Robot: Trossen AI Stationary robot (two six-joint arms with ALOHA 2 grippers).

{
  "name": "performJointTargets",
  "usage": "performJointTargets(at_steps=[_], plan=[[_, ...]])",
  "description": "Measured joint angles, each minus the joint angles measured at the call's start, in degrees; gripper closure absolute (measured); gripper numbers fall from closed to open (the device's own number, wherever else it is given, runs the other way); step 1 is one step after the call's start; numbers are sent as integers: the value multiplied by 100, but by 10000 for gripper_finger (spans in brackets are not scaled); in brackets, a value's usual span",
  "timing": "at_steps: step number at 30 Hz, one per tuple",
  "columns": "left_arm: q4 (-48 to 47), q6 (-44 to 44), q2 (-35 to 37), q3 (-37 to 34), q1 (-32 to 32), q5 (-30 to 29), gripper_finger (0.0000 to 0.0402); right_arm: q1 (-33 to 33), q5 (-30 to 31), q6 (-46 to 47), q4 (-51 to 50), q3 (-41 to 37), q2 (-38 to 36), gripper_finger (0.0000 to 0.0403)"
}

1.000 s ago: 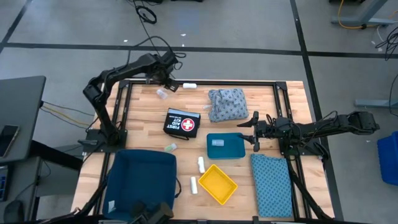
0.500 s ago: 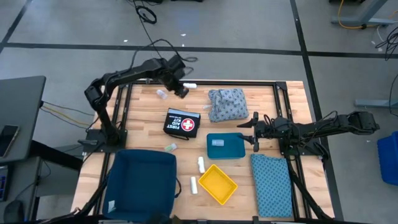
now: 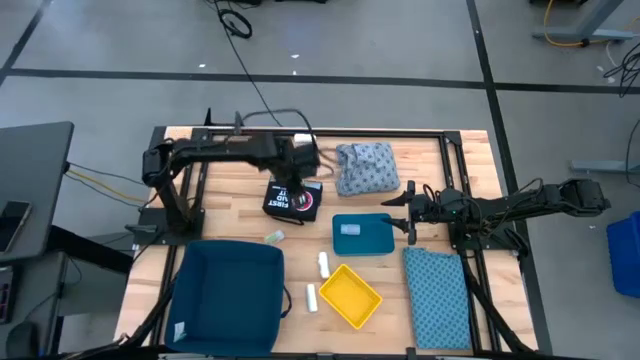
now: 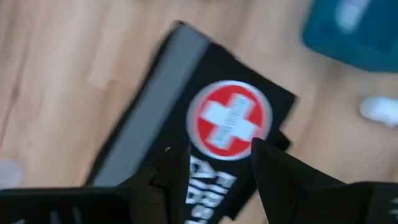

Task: Pick & place medical supplies in basket/bin
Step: Put the bottom pill bottle into the blue bin

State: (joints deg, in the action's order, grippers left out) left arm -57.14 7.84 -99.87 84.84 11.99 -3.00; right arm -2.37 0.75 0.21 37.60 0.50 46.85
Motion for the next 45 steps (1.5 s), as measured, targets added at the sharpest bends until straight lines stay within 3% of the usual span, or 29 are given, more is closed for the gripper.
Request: performJointTargets(at_steps=[2, 6, 12, 18, 26, 35, 45], plan=[[70, 93, 48, -5, -345, -198, 246, 0, -3, -23, 2, 1, 0, 170], [1174, 335, 389, -336, -1045, -697, 246, 4, -104, -50, 30, 1, -2, 170], [2873, 930, 1197, -1579, -1817, -1081, 246, 100, -176, -63, 79, 1, 0, 170], [2903, 2111, 1764, -2643, -2028, -1571, 246, 205, -186, -66, 85, 1, 0, 170], [1952, 2651, 2244, -3122, -2111, -2106, 246, 229, -121, 2, 121, 1, -2, 170], [1771, 3777, 2428, -3736, -2813, -1511, 246, 229, -103, 7, 116, 1, -1, 170], [2225, 4564, 2382, -3814, -3548, -1354, 246, 229, -103, -112, 116, -1, -1, 170]])
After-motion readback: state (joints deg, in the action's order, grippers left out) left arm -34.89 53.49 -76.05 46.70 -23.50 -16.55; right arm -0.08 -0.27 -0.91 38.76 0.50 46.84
